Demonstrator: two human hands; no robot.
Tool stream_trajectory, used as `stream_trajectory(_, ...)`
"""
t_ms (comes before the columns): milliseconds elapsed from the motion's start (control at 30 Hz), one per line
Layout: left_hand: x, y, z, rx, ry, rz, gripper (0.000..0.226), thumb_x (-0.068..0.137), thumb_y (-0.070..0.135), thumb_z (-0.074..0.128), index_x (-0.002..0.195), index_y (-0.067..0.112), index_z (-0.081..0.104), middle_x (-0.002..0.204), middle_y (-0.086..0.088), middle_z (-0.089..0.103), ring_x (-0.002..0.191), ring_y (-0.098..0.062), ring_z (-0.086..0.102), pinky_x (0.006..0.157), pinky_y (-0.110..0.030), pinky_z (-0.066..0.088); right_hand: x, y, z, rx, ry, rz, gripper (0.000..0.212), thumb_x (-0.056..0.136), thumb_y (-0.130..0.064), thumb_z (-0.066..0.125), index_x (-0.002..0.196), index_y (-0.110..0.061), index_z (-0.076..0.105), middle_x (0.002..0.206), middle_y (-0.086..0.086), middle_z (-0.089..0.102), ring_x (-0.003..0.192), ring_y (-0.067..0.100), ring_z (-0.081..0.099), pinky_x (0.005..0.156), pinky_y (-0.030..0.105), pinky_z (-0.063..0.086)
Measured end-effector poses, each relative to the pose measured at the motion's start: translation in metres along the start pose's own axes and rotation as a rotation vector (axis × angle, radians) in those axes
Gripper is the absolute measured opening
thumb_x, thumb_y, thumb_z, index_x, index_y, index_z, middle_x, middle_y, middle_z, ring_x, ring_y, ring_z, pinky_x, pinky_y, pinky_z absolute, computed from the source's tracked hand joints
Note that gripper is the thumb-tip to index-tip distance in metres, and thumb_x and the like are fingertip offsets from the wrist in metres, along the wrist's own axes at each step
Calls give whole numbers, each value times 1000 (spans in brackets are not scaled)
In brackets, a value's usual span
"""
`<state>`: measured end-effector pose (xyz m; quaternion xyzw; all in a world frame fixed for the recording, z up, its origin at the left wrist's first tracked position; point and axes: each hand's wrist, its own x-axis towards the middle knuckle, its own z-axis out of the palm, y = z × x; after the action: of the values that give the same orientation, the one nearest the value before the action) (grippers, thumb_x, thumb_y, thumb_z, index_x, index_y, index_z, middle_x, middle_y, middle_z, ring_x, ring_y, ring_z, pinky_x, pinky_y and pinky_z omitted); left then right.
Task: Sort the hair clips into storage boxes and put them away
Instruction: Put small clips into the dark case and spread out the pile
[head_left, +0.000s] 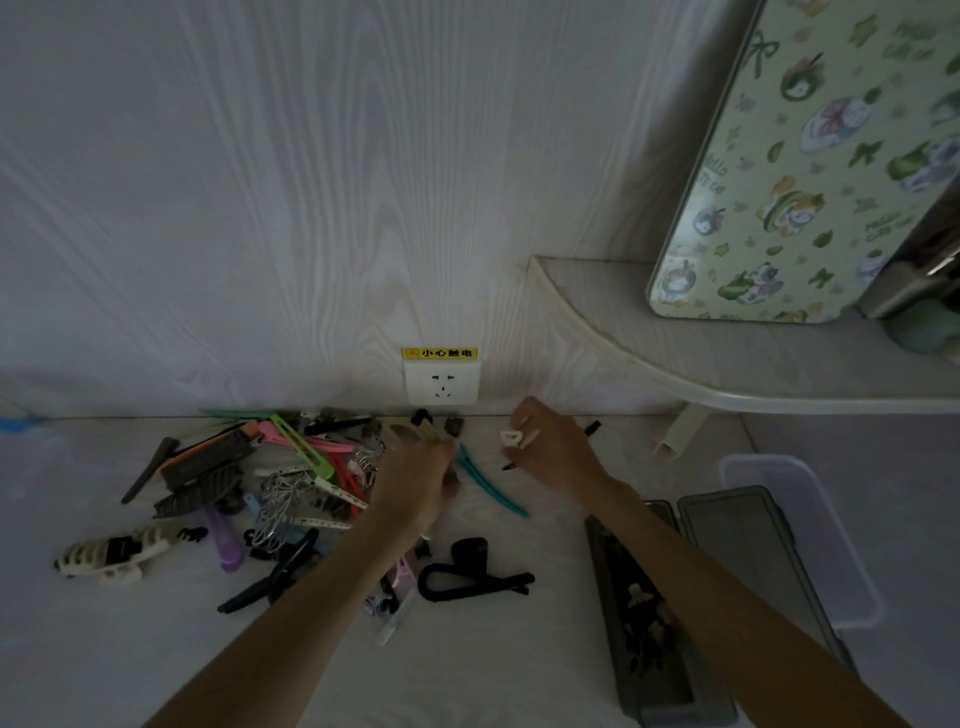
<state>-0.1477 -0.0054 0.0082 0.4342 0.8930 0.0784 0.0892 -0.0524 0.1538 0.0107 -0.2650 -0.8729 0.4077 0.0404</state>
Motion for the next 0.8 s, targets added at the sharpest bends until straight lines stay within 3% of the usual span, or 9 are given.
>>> stream_trajectory(100, 6, 4, 5, 167, -10, -5, 25, 93, 31, 45, 109, 15, 57, 108, -8, 59, 103, -28, 56, 72, -35, 45, -12, -4, -35, 118, -12, 67, 26, 73, -24, 78, 81, -23, 53, 82, -5, 63, 70, 11, 63, 66, 24, 53)
stream_trajectory(167, 8, 4, 5, 153, -21, 11, 25, 94, 30, 46, 110, 16, 60, 109, -7, 60, 99, -25, 59, 74, -33, 46, -25, -3, -63, 75, -42, 72, 25, 71, -19, 79, 75, -29, 56, 78, -9, 65, 71, 8, 63, 69, 19, 52)
stream_trajectory(333, 2, 18, -2, -60, 61, 32, 21, 89, 41, 55, 101, 26, 63, 96, 7, 69, 90, -15, 63, 73, -30, 46, -68, 10, -116, -93, -333, 86, 24, 71, -12, 79, 89, -24, 68, 79, -8, 66, 66, -8, 59, 72, 17, 49)
stream_trajectory(433, -1, 51, -10, -400, -10, 117, 19, 84, 41, 62, 98, 28, 67, 88, 14, 71, 79, 0, 64, 71, -22, 51, -85, 19, -130, -243, -504, 190, 40, 72, -16, 78, 110, -17, 66, 93, -7, 65, 69, -10, 59, 75, 12, 47)
stream_trajectory(500, -6, 81, -15, -609, -164, 225, 22, 83, 39, 65, 100, 26, 68, 87, 14, 70, 72, 9, 60, 71, -16, 50, -88, 24, -134, -266, -439, 210, 40, 77, -18, 74, 115, -18, 63, 97, -5, 63, 77, 0, 59, 78, 15, 48)
stream_trajectory(600, -12, 113, -11, -722, -310, 312, 32, 82, 38, 67, 112, 25, 65, 96, 12, 71, 75, 11, 60, 78, -15, 51, -86, 27, -134, -251, -316, 208, 32, 82, -19, 68, 113, -18, 62, 96, -3, 63, 89, 12, 61, 86, 23, 48)
stream_trajectory(700, -12, 104, 0, -698, -279, 237, 37, 86, 33, 64, 121, 23, 60, 110, 8, 69, 93, 0, 63, 85, -18, 50, -77, 24, -124, -252, -294, 187, 25, 85, -18, 64, 110, -21, 63, 95, -3, 64, 93, 15, 62, 88, 27, 48)
stream_trajectory(800, -13, 61, 5, -448, -91, 138, 25, 91, 17, 53, 114, 22, 62, 114, 10, 64, 105, -9, 60, 87, -22, 47, -62, 14, -95, -198, -283, 152, 22, 91, -19, 56, 112, -21, 62, 108, 2, 64, 94, 14, 59, 87, 27, 48)
